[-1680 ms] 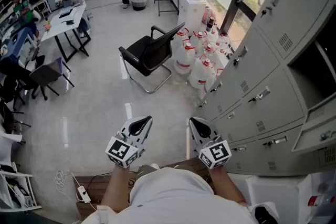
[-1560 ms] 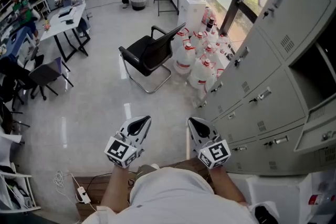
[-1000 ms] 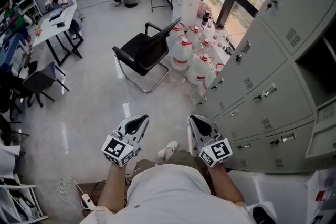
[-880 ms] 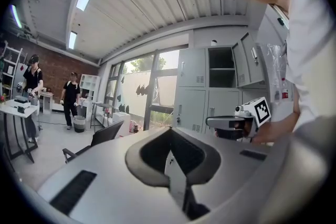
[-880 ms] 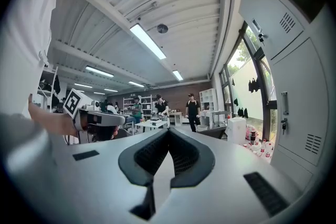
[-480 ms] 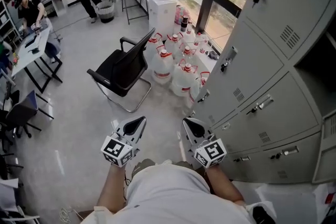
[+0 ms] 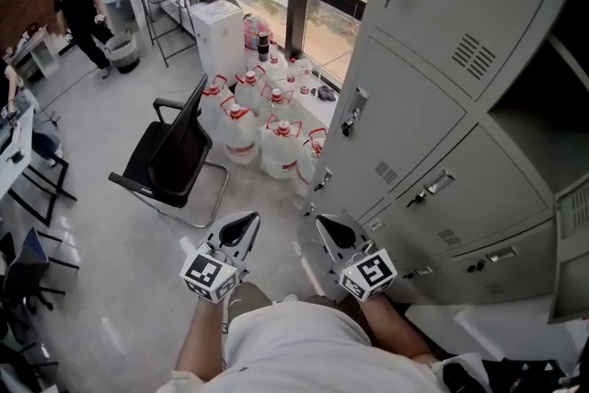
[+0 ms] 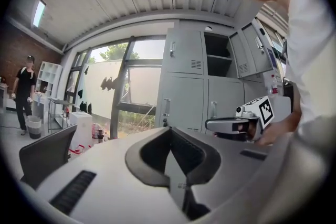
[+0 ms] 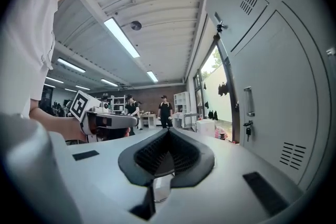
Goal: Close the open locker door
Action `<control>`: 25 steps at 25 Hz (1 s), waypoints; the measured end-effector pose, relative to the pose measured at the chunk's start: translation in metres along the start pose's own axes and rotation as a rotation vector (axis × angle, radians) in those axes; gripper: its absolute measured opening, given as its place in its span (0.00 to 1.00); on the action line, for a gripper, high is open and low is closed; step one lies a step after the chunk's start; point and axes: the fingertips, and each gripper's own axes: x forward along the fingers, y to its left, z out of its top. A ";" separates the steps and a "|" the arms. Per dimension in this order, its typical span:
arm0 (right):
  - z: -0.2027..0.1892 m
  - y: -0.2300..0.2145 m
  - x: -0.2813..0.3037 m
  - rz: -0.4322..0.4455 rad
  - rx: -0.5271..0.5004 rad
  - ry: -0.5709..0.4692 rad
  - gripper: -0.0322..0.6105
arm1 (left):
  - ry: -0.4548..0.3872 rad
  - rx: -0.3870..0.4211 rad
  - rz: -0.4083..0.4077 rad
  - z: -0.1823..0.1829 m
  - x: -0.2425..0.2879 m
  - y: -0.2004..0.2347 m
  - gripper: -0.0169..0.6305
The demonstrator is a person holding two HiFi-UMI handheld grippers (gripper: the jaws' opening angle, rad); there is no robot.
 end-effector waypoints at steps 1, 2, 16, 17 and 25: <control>0.000 -0.006 0.001 -0.018 0.001 0.001 0.06 | 0.005 -0.005 -0.020 -0.002 0.008 0.000 0.03; -0.001 -0.011 0.002 -0.036 0.000 0.001 0.06 | 0.010 -0.011 -0.041 -0.004 0.015 0.002 0.03; 0.002 -0.081 0.000 -0.417 0.037 -0.004 0.06 | 0.053 0.007 -0.429 0.009 0.122 0.024 0.03; 0.003 -0.085 -0.002 -0.449 0.030 -0.003 0.06 | 0.052 0.010 -0.461 0.010 0.130 0.024 0.03; 0.007 -0.109 -0.041 -0.731 0.037 -0.021 0.06 | 0.064 0.022 -0.721 0.009 0.178 0.000 0.03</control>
